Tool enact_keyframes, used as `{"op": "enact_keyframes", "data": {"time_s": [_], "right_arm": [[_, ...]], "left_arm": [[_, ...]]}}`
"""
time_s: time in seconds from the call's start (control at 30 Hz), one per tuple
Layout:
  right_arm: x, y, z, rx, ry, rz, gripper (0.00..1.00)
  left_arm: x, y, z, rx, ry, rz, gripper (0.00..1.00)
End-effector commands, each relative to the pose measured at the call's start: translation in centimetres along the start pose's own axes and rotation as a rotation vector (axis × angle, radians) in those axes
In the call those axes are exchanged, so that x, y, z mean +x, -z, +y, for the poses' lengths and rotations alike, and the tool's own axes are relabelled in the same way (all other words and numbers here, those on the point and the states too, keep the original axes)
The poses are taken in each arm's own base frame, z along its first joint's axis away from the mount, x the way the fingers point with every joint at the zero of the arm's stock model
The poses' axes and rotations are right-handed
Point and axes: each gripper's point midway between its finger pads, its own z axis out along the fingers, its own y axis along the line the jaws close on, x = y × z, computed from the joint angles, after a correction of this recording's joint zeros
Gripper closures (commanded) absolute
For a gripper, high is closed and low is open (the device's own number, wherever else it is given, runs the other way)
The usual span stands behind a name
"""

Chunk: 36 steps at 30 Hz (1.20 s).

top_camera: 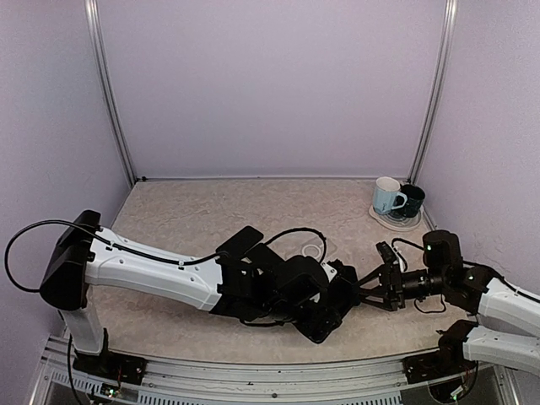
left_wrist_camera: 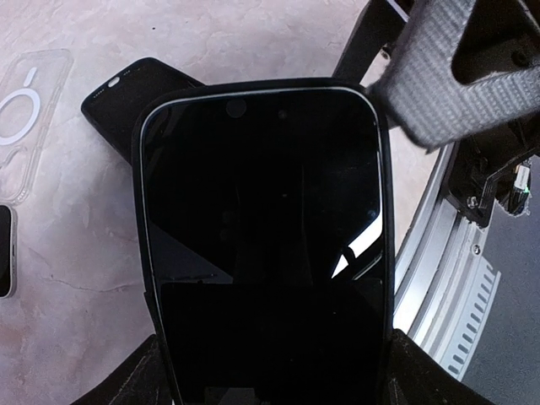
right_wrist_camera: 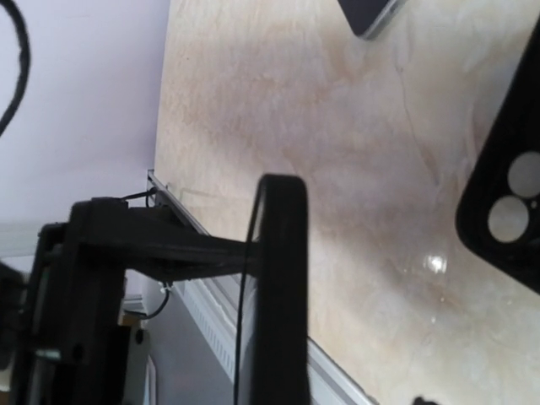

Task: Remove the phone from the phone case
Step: Pass from the left arm to the right

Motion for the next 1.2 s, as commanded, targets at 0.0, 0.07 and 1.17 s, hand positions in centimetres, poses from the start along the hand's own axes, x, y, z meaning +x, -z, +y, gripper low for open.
{"op": "enact_keyframes", "data": {"time_s": [0.0, 0.07, 1.17], "right_arm": [[0.5, -0.8, 0.1, -0.031, -0.013, 0.015, 0.35], [0.6, -1.0, 0.0, -0.024, -0.014, 0.017, 0.42], [-1.7, -0.2, 4.8, -0.072, 0.159, -0.031, 1.00]], "left_arm": [[-2.5, 0.3, -2.0, 0.059, -0.044, -0.072, 0.36], [-2.4, 0.2, -2.0, 0.063, -0.051, -0.074, 0.36], [-3.2, 5.7, -0.5, 0.108, -0.051, -0.178, 0.01]]}}
